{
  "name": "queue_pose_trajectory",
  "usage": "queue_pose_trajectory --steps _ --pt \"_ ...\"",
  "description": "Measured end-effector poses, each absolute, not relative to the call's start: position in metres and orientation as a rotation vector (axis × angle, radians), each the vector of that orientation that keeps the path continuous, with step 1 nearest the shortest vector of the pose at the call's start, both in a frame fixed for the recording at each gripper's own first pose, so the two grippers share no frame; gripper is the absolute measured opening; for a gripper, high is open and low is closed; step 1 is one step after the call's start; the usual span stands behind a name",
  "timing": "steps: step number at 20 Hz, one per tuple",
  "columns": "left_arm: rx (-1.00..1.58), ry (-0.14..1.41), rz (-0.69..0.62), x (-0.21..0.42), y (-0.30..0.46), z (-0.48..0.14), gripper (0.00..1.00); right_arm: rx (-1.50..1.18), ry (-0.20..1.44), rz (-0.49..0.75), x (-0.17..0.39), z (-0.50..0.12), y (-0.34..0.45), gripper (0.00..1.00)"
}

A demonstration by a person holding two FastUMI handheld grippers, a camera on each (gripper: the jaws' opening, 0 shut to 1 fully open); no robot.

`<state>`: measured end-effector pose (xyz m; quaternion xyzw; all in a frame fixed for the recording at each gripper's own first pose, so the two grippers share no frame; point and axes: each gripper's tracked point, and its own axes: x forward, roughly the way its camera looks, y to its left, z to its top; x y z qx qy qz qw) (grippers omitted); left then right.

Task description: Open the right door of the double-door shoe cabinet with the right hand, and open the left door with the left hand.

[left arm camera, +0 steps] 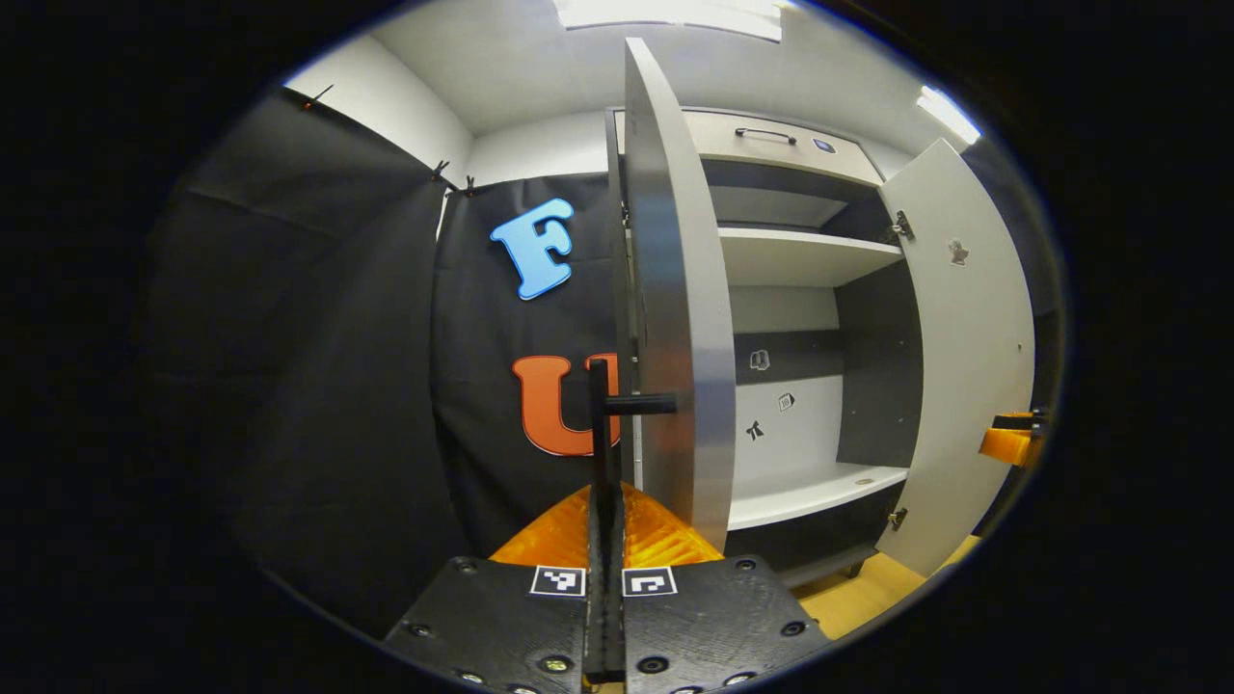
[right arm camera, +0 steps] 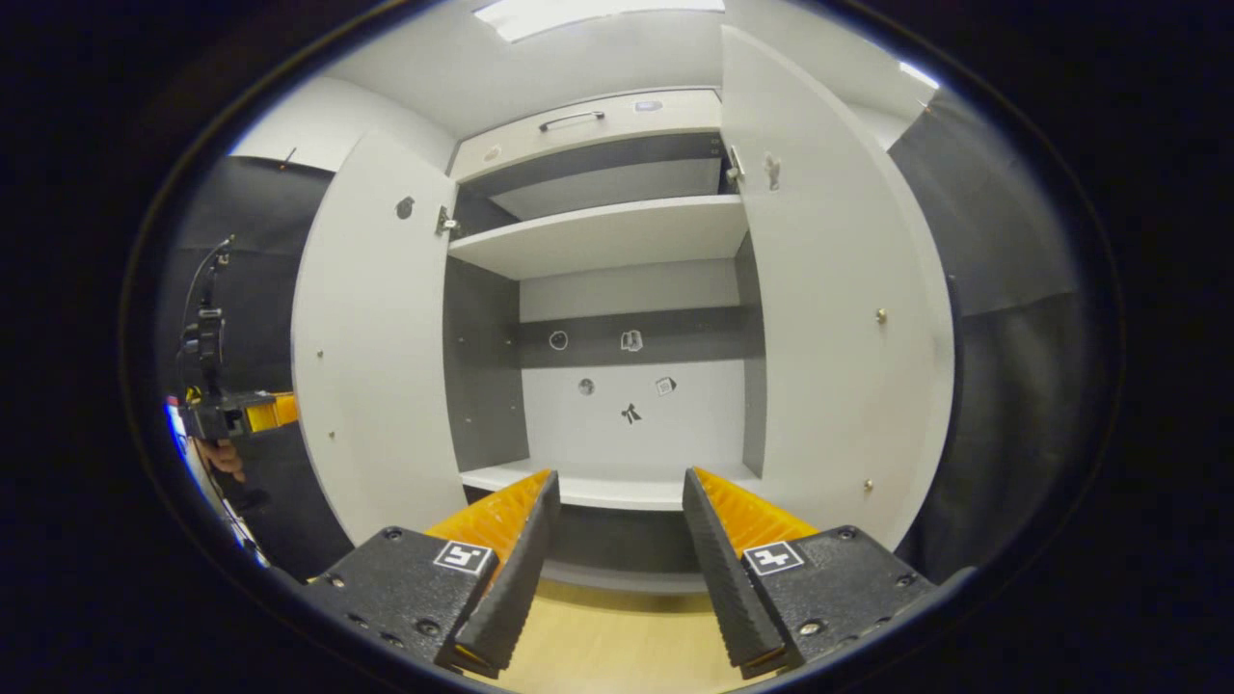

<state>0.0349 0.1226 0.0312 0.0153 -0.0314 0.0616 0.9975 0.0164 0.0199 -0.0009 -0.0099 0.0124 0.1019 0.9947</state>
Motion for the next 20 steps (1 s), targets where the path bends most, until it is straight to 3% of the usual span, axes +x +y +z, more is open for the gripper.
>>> queue_pose_trajectory --steps 9,11,15,20 --pt "0.075 -0.063 -0.072 0.036 0.135 0.030 0.00 -0.026 0.030 0.184 0.019 -0.004 0.037 0.81" --pt "0.061 -0.078 -0.071 0.021 0.136 0.032 0.00 -0.034 0.027 0.180 0.018 -0.004 0.043 0.80" --pt "0.081 -0.129 0.061 -0.031 0.137 0.044 0.00 -0.061 0.030 0.136 0.015 -0.007 0.031 0.80" --pt "-0.055 -0.170 -0.025 -0.015 0.049 0.057 0.00 -0.038 0.020 0.095 0.015 -0.002 0.019 0.81"
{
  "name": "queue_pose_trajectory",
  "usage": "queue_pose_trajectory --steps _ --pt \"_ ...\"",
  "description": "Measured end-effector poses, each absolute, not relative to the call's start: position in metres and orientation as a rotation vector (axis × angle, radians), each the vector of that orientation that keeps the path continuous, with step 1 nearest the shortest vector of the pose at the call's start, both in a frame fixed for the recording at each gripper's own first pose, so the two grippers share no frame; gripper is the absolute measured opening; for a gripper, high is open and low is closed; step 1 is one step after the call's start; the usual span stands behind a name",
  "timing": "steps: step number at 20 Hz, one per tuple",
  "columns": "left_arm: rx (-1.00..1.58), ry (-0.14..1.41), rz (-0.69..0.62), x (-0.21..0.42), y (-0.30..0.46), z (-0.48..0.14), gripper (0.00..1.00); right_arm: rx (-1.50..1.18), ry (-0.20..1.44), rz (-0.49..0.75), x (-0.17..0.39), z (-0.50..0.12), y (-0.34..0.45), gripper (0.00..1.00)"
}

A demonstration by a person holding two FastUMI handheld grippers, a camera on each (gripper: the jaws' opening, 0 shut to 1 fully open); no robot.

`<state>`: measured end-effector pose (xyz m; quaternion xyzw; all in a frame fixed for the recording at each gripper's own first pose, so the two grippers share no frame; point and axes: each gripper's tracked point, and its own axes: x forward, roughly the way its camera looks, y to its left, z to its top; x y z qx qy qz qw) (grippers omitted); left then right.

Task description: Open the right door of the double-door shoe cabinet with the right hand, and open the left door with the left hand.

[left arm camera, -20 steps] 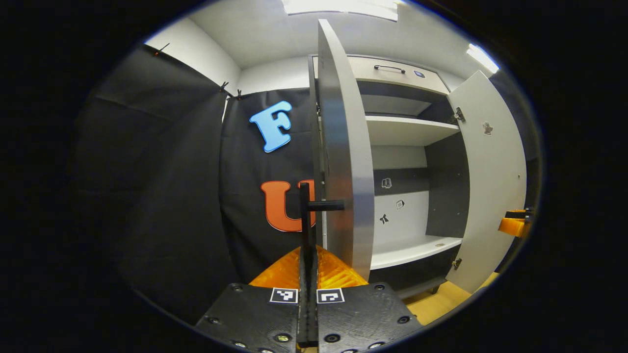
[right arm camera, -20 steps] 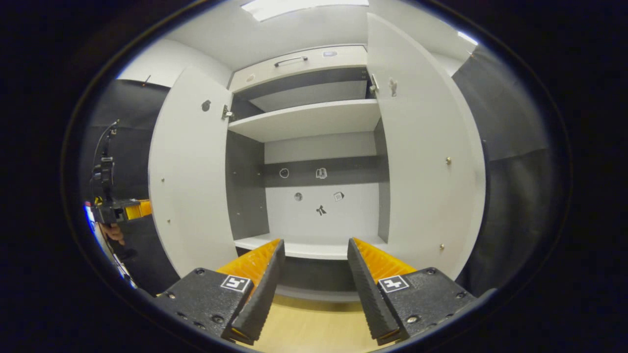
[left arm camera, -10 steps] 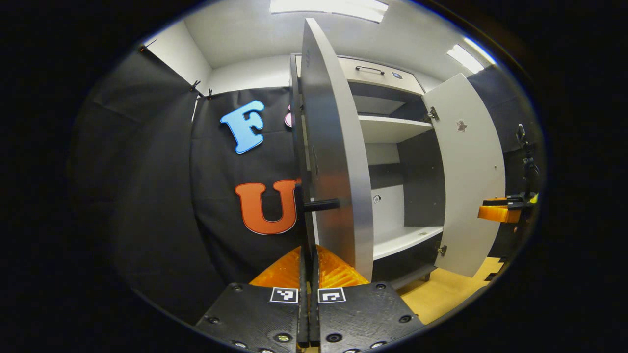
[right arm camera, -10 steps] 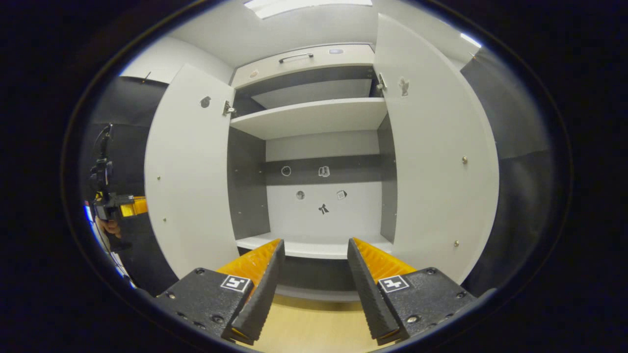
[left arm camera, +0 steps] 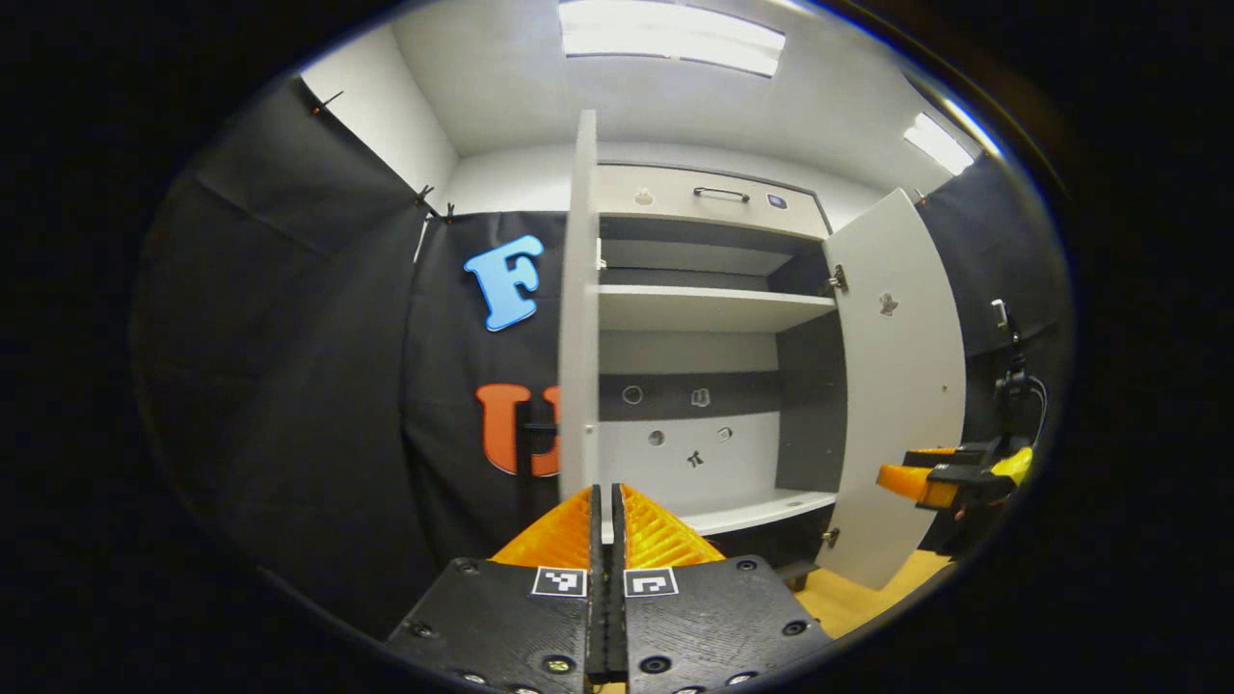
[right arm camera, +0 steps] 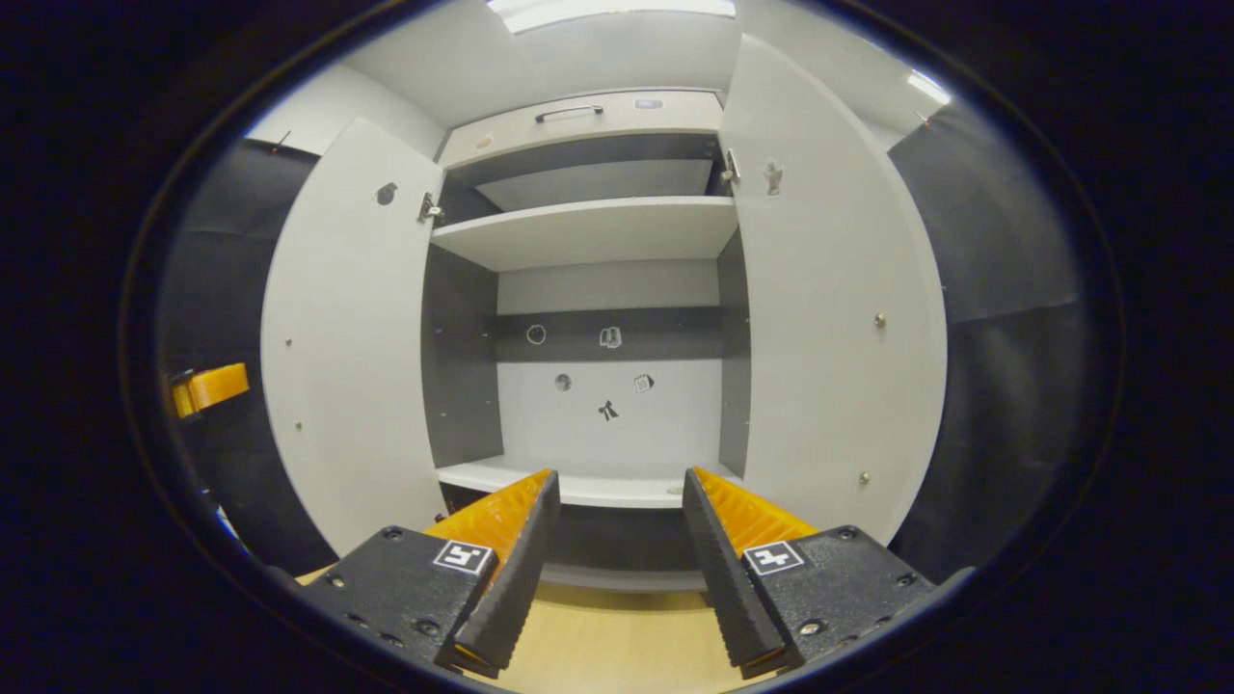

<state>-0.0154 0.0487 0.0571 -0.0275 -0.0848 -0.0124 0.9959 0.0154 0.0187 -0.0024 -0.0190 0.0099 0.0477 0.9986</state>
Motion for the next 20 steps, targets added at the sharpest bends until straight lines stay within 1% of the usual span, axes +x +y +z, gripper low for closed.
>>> queue_pose_trajectory --steps 2,6,9,11,12,14,15,16,17,18,19,20 --pt "-0.079 -0.145 -0.051 0.012 0.022 0.050 0.00 -0.033 0.011 0.089 0.010 -0.001 0.014 0.81" --pt "-0.079 -0.102 -0.058 0.057 -0.015 0.039 0.00 -0.063 -0.015 0.054 0.002 0.006 0.002 0.80" --pt "-0.052 -0.083 -0.021 0.072 -0.027 0.029 0.00 -0.090 -0.022 0.018 -0.001 0.006 -0.009 0.80" --pt "-0.051 -0.072 -0.035 0.076 -0.038 0.025 0.00 -0.088 -0.017 0.012 -0.002 0.002 -0.012 0.80" --pt "-0.058 -0.076 -0.043 0.075 -0.041 0.025 0.11 -0.081 -0.016 0.009 -0.001 0.001 -0.014 0.80" --pt "-0.074 -0.093 -0.060 0.070 -0.047 0.029 0.21 -0.070 -0.012 0.005 0.000 -0.001 -0.016 0.80" --pt "-0.073 -0.102 -0.068 0.068 -0.049 0.032 0.19 -0.063 -0.011 0.005 0.001 -0.002 -0.016 0.80" --pt "-0.062 -0.103 -0.070 0.069 -0.049 0.033 0.46 -0.057 -0.009 0.007 0.002 -0.002 -0.016 0.81" --pt "-0.050 -0.109 -0.062 0.067 -0.047 0.035 0.61 -0.052 -0.010 0.009 0.002 -0.002 -0.015 0.81" --pt "-0.040 -0.108 -0.061 0.066 -0.049 0.035 1.00 -0.048 -0.013 0.010 0.003 -0.003 -0.016 0.81" --pt "-0.032 -0.104 -0.060 0.066 -0.049 0.034 0.94 -0.047 -0.014 0.011 0.003 -0.003 -0.015 0.81" --pt "-0.026 -0.099 -0.055 0.066 -0.047 0.032 0.94 -0.049 -0.013 0.014 0.004 -0.004 -0.013 0.81"
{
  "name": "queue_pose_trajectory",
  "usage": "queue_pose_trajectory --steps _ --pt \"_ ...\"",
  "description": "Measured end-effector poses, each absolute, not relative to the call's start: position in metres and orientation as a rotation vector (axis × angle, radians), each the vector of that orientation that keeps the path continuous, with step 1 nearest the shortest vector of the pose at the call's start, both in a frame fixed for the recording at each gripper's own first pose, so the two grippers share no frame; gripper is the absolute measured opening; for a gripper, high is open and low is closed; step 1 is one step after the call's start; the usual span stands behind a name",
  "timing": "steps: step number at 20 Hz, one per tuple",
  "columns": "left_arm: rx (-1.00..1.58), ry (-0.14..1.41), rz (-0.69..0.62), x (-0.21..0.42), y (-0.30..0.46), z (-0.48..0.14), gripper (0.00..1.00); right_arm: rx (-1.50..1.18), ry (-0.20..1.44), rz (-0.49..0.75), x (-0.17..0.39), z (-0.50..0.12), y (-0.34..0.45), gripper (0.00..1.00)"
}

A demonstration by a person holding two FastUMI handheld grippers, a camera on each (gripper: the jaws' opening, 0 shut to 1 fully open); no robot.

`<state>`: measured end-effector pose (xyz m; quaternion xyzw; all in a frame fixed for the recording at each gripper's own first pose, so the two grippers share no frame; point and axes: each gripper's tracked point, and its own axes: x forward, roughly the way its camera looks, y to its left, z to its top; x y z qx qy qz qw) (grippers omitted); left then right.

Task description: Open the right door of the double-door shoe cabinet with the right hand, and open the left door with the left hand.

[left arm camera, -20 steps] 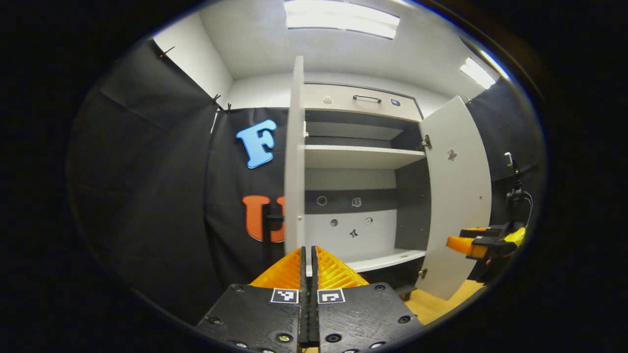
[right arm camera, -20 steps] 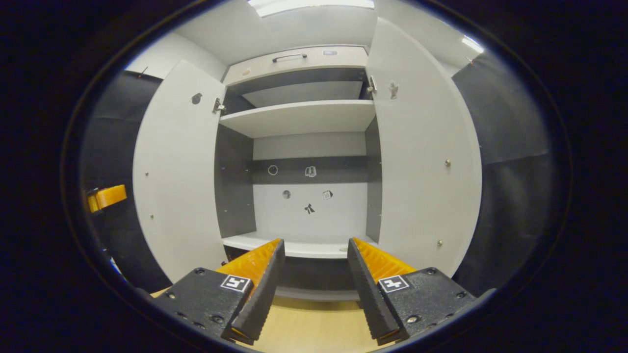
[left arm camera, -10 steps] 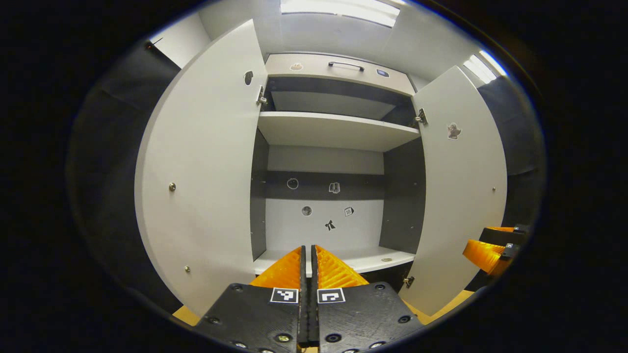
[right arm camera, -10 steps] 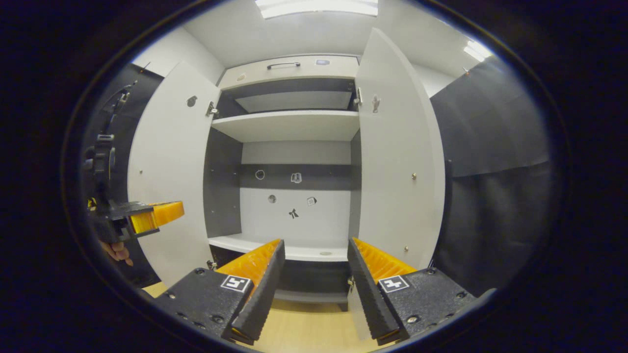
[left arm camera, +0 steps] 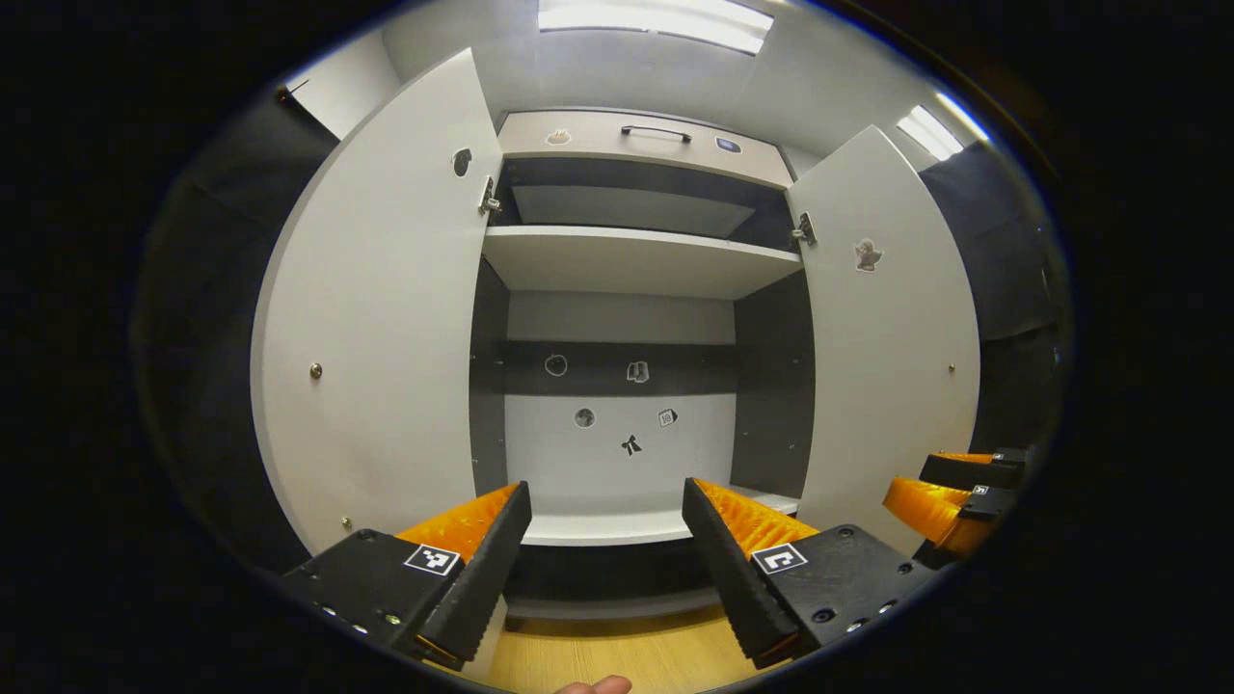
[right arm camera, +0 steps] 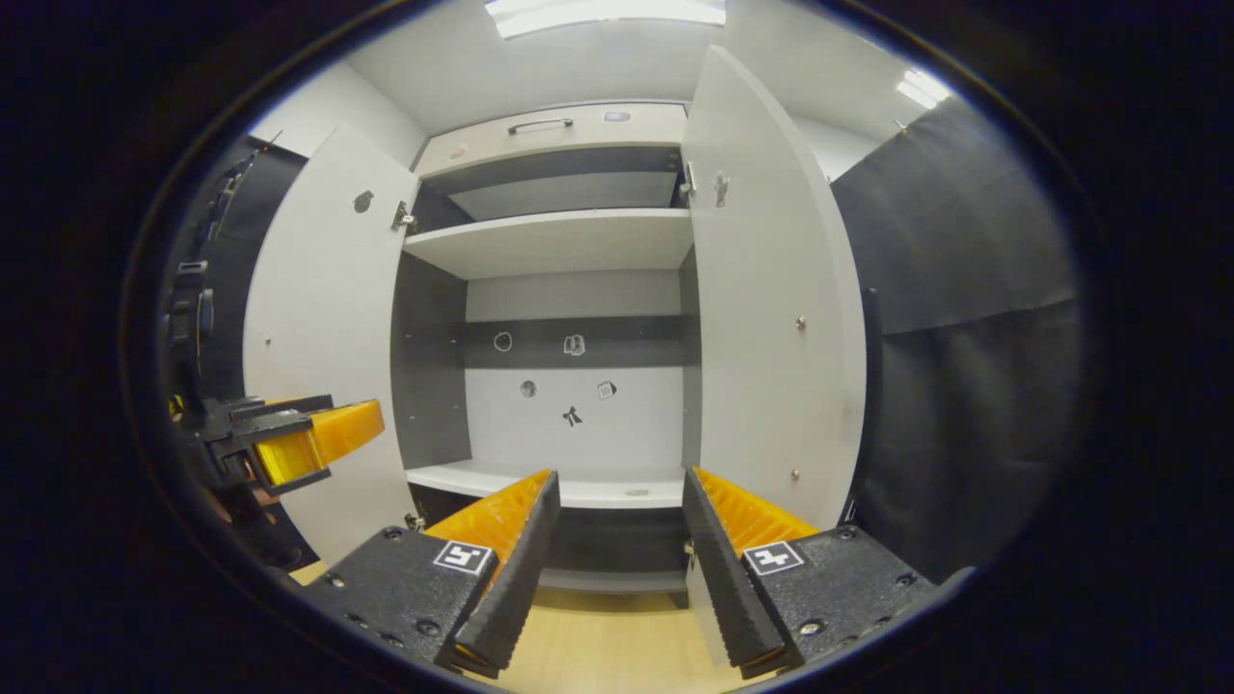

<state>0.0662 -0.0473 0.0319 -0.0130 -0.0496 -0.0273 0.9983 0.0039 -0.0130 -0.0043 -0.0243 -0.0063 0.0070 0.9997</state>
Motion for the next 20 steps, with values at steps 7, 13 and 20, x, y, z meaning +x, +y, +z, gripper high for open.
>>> queue_pose_trajectory --steps 7,13,20 --pt "-0.025 -0.093 -0.012 0.063 -0.036 0.024 0.94 -0.049 -0.002 0.021 0.008 -0.010 -0.006 0.81" --pt "-0.024 -0.097 0.015 0.063 -0.026 0.024 0.94 -0.044 -0.014 0.029 0.013 -0.006 0.000 0.81" --pt "-0.041 -0.087 0.032 0.067 -0.018 0.021 0.94 -0.042 -0.010 0.039 0.019 -0.006 0.003 0.81"
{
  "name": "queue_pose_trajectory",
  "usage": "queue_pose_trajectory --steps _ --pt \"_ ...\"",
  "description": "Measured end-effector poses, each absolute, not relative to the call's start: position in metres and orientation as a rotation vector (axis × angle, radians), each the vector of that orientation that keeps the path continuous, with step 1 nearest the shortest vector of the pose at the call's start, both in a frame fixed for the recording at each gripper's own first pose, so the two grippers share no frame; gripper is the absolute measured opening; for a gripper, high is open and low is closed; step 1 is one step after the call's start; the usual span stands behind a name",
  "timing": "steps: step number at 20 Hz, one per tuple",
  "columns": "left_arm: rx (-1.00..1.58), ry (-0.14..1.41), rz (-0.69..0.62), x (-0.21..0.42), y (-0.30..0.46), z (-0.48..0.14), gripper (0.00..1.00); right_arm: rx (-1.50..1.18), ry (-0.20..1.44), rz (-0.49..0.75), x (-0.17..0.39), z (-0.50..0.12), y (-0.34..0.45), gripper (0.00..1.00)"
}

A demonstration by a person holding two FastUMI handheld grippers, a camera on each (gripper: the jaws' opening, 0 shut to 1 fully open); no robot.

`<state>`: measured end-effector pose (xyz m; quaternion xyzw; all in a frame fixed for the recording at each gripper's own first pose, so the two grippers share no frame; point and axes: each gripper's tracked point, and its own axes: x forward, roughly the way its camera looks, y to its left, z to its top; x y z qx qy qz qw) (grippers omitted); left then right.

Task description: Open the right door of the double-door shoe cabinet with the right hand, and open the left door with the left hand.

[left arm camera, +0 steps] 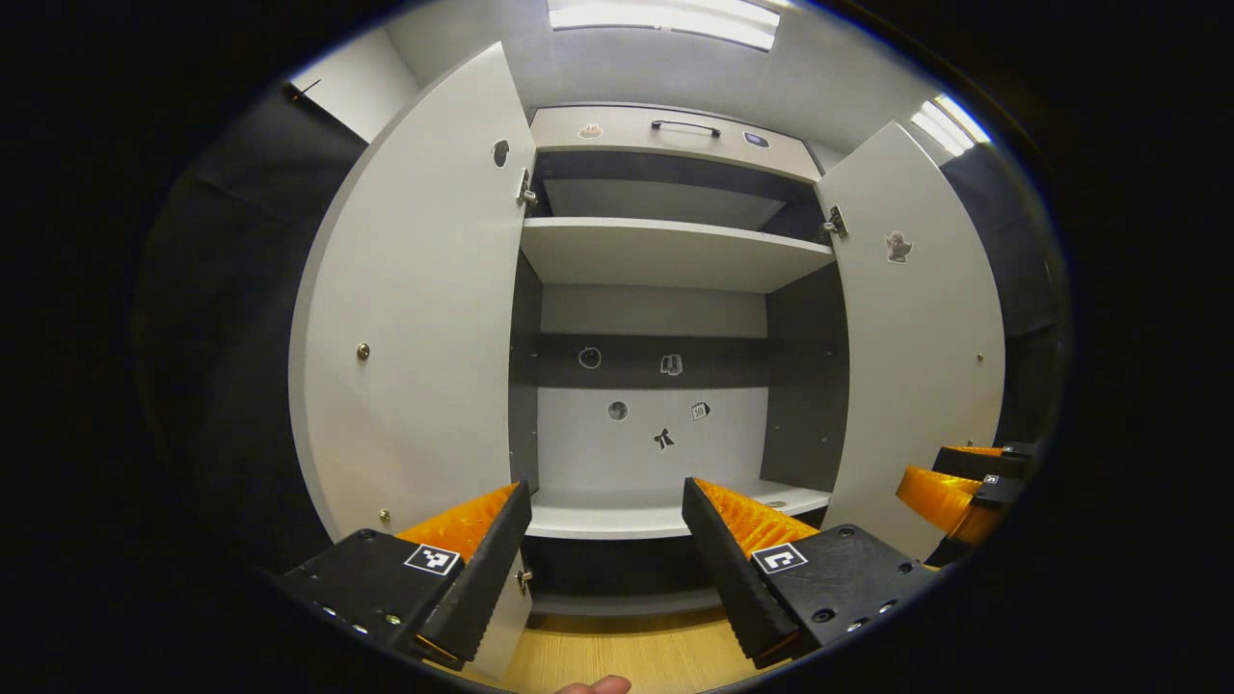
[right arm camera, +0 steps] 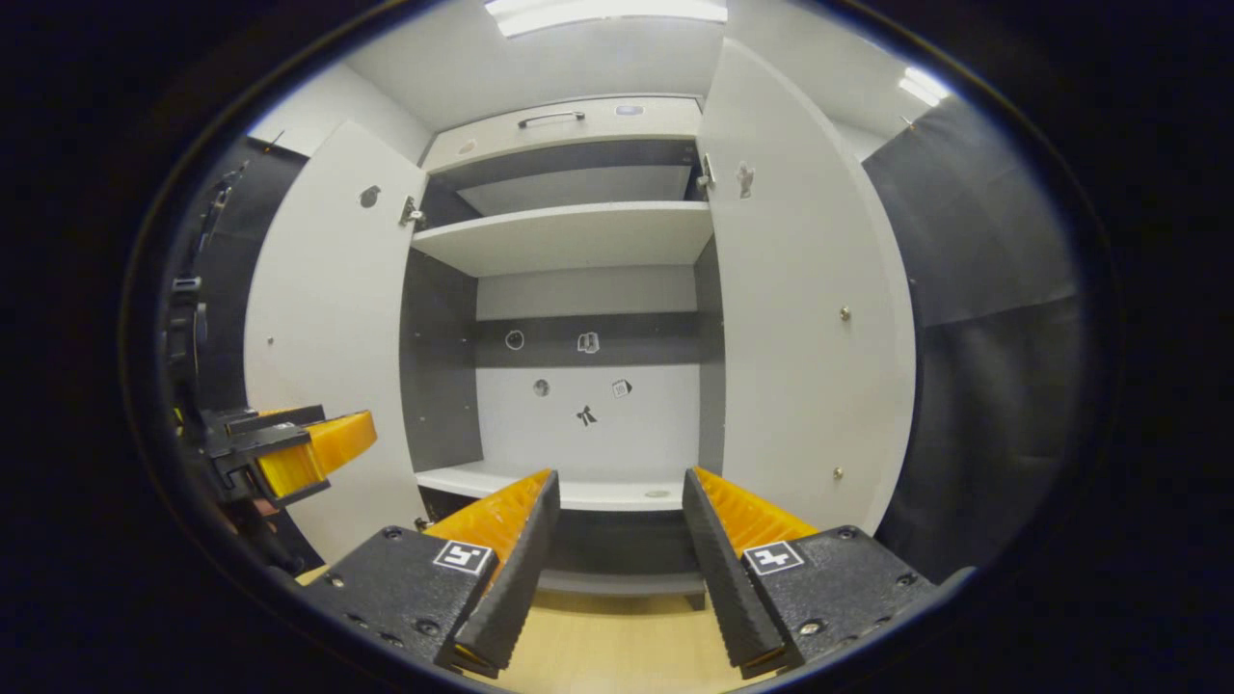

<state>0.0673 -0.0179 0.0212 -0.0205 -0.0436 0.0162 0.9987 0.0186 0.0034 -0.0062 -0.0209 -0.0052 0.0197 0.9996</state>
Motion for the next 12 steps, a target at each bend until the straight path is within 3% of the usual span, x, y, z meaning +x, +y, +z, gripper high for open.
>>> queue_pose_trajectory --steps 12 --pt "-0.089 -0.034 0.029 0.083 -0.018 -0.002 0.92 -0.027 0.012 0.010 0.037 -0.013 -0.007 0.81"
